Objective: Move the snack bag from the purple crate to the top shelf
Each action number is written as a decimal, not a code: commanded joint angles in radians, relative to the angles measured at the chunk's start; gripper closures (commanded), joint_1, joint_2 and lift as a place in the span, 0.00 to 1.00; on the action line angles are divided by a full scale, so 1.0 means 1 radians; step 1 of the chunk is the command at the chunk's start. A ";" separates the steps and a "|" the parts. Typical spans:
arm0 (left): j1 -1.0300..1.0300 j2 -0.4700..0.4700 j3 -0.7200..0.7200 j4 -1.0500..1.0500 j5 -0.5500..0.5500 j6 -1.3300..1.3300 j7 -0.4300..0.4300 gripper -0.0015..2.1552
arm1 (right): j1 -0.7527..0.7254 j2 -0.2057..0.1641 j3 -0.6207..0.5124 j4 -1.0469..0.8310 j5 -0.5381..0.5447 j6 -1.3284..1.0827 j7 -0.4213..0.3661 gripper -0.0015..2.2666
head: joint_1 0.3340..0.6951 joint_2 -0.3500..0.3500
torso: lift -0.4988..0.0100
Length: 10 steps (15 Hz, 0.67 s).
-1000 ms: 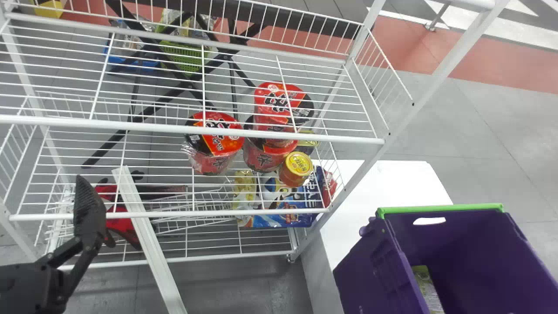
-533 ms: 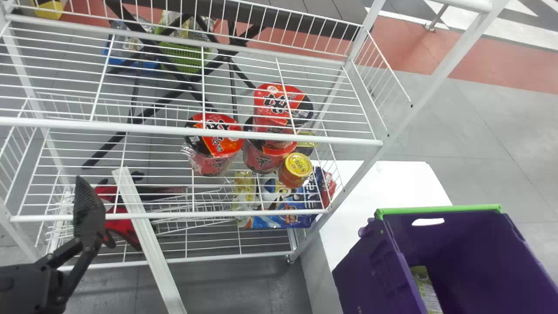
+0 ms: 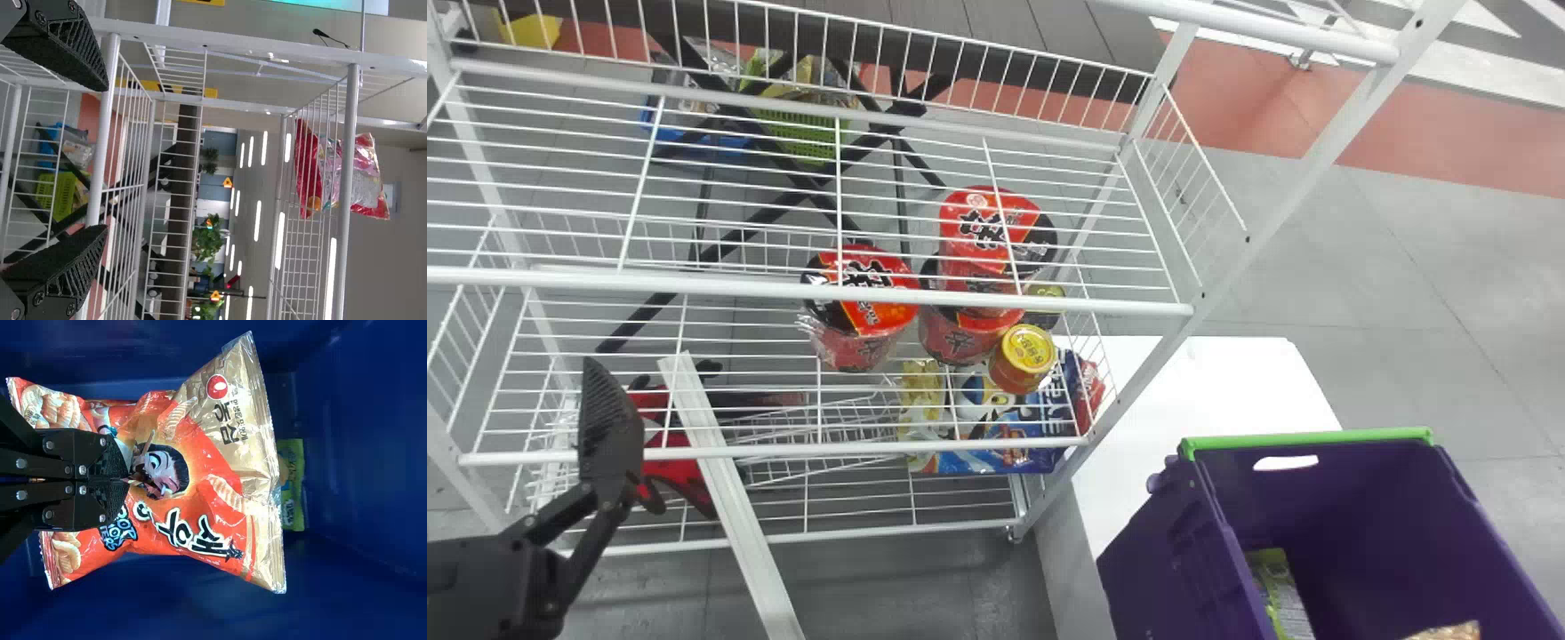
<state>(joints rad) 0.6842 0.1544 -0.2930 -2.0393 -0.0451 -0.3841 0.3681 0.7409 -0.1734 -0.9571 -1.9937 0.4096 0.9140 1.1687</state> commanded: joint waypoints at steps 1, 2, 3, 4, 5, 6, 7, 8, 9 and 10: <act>0.001 0.000 0.000 -0.001 -0.001 0.003 0.000 0.03 | 0.000 0.003 -0.005 -0.013 0.000 -0.007 0.000 0.73 | 1.00 0.00 | 0.18; 0.003 0.000 0.000 -0.001 -0.001 0.000 0.000 0.03 | 0.000 0.006 -0.006 -0.017 0.000 -0.007 0.000 0.73 | 1.00 0.00 | 0.19; 0.003 -0.001 -0.002 -0.001 -0.001 0.000 0.000 0.03 | 0.000 0.006 -0.009 -0.022 -0.002 -0.007 0.000 0.73 | 1.00 0.00 | 0.20; 0.005 -0.001 -0.003 -0.001 -0.002 0.000 0.000 0.03 | 0.000 0.006 -0.011 -0.023 -0.005 -0.007 -0.001 0.73 | 1.00 0.00 | 0.21; 0.006 -0.003 -0.005 -0.001 -0.007 0.000 0.000 0.03 | 0.000 0.006 -0.011 -0.027 -0.006 -0.007 -0.003 0.73 | 1.00 0.00 | 0.21; 0.006 -0.003 -0.005 -0.001 -0.007 0.000 0.002 0.03 | 0.000 0.006 -0.011 -0.028 -0.008 -0.007 -0.004 0.73 | 1.00 0.00 | 0.22; 0.006 -0.003 -0.006 0.001 -0.010 0.000 0.002 0.03 | 0.000 0.006 -0.011 -0.028 -0.009 -0.007 -0.007 0.73 | 1.00 0.00 | 0.23; 0.006 -0.004 -0.006 0.001 -0.010 0.000 0.003 0.03 | 0.000 0.008 -0.012 -0.030 -0.012 -0.010 -0.007 0.73 | 1.00 0.00 | 0.24; 0.006 -0.006 -0.006 -0.001 -0.013 0.000 0.005 0.03 | 0.000 0.008 -0.011 -0.030 -0.014 -0.016 -0.015 0.73 | 1.00 0.00 | 0.24; 0.006 -0.006 -0.006 -0.001 -0.018 0.000 0.006 0.03 | -0.002 0.008 -0.009 -0.031 -0.014 -0.019 -0.018 0.73 | 1.00 0.00 | 0.25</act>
<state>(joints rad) 0.6903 0.1498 -0.2991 -2.0396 -0.0577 -0.3844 0.3730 0.7409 -0.1659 -0.9689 -2.0233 0.3969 0.9008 1.1521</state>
